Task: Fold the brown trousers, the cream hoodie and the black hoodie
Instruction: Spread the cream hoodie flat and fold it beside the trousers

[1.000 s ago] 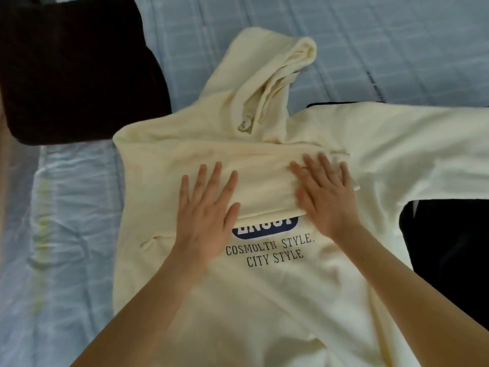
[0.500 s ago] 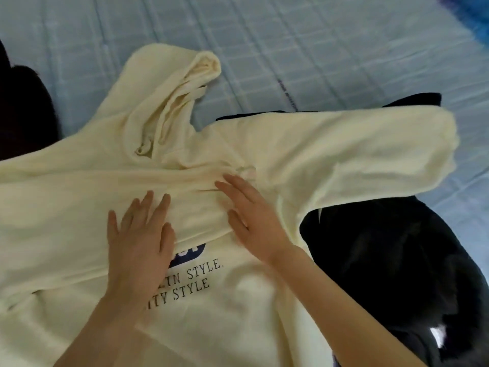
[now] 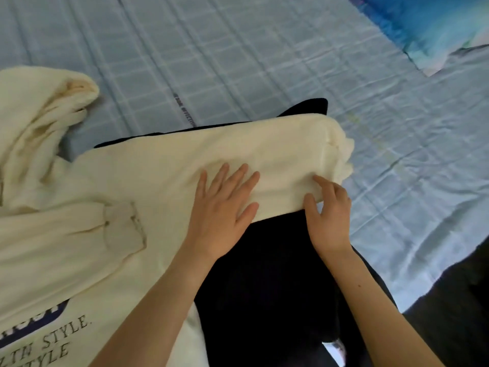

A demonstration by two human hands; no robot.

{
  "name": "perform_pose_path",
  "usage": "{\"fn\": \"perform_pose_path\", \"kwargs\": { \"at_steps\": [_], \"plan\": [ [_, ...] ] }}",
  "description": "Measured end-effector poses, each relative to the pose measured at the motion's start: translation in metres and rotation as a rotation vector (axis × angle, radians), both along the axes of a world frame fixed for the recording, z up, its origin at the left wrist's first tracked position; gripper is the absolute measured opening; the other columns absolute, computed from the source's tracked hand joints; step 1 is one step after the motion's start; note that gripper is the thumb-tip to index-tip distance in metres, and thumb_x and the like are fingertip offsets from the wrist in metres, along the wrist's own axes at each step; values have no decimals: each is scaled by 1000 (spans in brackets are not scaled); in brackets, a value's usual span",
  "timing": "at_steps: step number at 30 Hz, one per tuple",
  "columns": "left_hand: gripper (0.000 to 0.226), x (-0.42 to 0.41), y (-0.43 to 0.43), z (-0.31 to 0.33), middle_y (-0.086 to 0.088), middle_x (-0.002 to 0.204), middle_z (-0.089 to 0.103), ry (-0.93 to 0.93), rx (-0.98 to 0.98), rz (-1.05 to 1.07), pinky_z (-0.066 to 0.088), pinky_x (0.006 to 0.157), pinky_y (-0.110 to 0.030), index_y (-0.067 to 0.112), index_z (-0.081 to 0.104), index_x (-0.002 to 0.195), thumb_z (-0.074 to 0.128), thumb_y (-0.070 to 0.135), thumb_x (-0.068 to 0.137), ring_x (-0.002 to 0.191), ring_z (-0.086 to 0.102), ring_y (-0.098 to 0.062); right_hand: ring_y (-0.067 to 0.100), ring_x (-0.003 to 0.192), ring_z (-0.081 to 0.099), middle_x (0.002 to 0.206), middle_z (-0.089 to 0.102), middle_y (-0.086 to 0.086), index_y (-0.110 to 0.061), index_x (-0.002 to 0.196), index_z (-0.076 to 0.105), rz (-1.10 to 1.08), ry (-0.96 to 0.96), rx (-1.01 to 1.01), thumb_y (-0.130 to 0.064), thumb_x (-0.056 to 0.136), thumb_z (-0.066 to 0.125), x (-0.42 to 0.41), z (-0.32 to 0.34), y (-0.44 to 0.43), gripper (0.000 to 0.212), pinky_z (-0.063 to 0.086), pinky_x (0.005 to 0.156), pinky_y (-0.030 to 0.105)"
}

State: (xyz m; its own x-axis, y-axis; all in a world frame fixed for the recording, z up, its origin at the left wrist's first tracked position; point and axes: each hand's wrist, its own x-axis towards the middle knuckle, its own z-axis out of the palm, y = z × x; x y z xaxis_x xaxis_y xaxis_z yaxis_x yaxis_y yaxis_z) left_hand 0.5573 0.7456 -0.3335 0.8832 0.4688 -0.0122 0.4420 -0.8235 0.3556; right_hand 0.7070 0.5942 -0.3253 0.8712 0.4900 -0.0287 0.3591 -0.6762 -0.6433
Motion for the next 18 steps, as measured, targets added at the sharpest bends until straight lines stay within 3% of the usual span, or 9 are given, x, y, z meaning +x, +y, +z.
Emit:
{"fn": "perform_pose_path", "kwargs": {
  "at_steps": [4, 6, 8, 11, 14, 16, 18],
  "plan": [
    [56, 6, 2, -32, 10, 163, 22, 46, 25, 50, 5, 122, -52, 39, 20, 155, 17, 53, 101, 153, 9, -20, 13, 121, 45, 140, 31, 6, -27, 138, 52, -144, 126, 174, -22, 97, 59, 18, -12, -1, 43, 38, 98, 19],
    [56, 7, 2, -36, 9, 162, 25, 31, 21, 43, 8, 122, -53, 38, 23, 155, 18, 53, 102, 152, 13, -21, -4, 105, 53, 139, 30, 6, -30, 135, 51, -277, 242, 289, -24, 93, 65, 28, -12, 1, 45, 43, 82, 6],
    [55, 8, 2, -36, 8, 162, 27, 13, 16, 37, 9, 121, -53, 37, 24, 155, 18, 52, 102, 152, 15, -21, 3, 106, 59, 137, 44, 4, -33, 136, 50, -317, 369, 371, -24, 91, 69, 35, -11, 1, 50, 47, 78, 11],
    [54, 7, 2, -35, 9, 161, 28, 7, -5, 43, 10, 121, -52, 38, 25, 155, 19, 52, 102, 151, 17, -21, 4, 102, 66, 130, 60, -1, -34, 138, 49, -288, 456, 580, -6, 87, 69, 35, -5, 2, 62, 54, 79, 20],
    [54, 9, 5, -27, 12, 161, 27, 14, -84, 39, 5, 122, -49, 39, 28, 153, 23, 53, 101, 152, 15, -18, 6, 107, 66, 130, 61, 1, -29, 137, 54, -342, 455, 798, 11, 83, 66, 33, 11, 5, 68, 56, 94, 38],
    [49, 9, 8, -16, 13, 161, 25, 17, -220, 44, -1, 123, -43, 40, 31, 151, 34, 49, 103, 152, 12, -15, 16, 114, 65, 133, 60, -2, -33, 135, 56, -282, 458, 880, 13, 83, 63, 30, 26, 6, 69, 53, 99, 49],
    [43, 6, 13, 3, 14, 158, 32, -77, -514, 114, 2, 124, -40, 41, 41, 145, 48, 35, 103, 150, 17, -10, 21, 117, 63, 136, 59, -4, -32, 138, 54, -168, 472, 925, 14, 85, 59, 23, 42, 10, 70, 52, 99, 50]
  ]
}}
